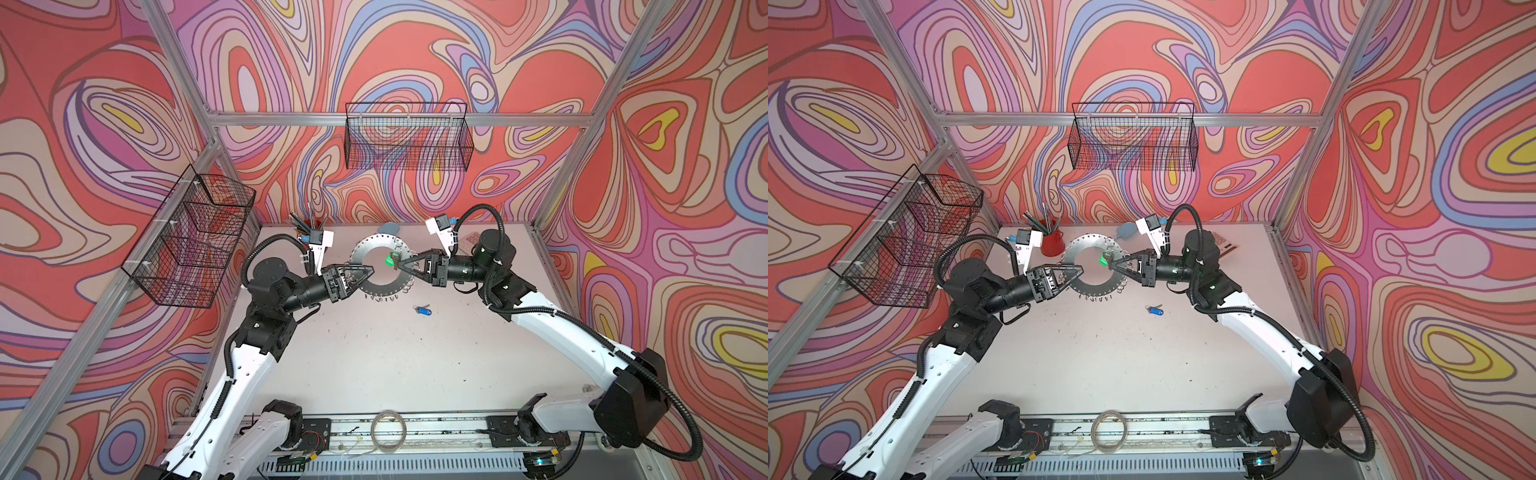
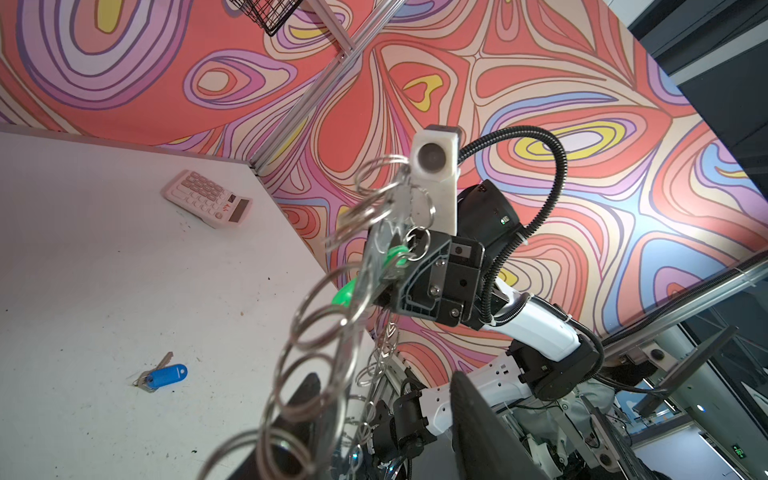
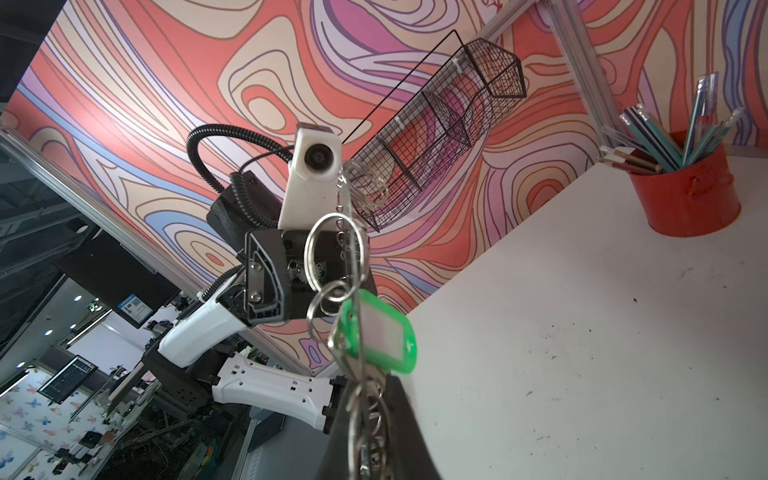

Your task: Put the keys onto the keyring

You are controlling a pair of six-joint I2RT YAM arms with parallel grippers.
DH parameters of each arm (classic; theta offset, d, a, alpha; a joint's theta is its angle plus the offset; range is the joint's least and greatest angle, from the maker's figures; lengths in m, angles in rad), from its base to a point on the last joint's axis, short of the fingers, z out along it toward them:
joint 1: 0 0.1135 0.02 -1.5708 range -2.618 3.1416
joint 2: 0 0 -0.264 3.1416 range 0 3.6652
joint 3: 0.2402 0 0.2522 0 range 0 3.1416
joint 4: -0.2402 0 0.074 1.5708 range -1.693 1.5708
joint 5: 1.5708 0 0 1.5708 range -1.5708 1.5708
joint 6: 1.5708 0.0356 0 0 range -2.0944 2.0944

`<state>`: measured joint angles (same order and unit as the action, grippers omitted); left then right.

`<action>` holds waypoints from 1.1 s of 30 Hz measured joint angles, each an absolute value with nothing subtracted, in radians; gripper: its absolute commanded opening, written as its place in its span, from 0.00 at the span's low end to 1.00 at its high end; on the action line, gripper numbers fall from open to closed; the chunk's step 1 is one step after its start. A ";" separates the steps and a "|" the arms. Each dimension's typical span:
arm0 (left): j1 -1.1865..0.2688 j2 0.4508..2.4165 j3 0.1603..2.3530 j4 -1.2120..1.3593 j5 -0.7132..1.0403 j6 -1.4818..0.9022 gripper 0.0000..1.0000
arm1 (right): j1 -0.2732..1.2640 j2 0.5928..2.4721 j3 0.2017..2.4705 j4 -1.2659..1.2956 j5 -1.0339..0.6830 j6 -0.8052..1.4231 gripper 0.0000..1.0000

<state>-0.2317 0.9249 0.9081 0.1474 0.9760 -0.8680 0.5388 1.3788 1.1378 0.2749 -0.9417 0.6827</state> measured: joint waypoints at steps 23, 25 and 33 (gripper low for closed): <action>-0.202 0.927 0.990 -0.041 1.102 -0.755 0.00 | 0.532 1.422 1.206 0.236 -1.077 0.699 0.20; -0.204 0.924 0.990 -0.046 1.101 -0.755 0.00 | 0.530 1.422 1.206 0.224 -1.050 0.683 0.34; -0.203 0.919 0.989 -0.087 1.076 -0.755 0.00 | 0.458 1.391 1.208 0.123 -0.954 0.594 0.47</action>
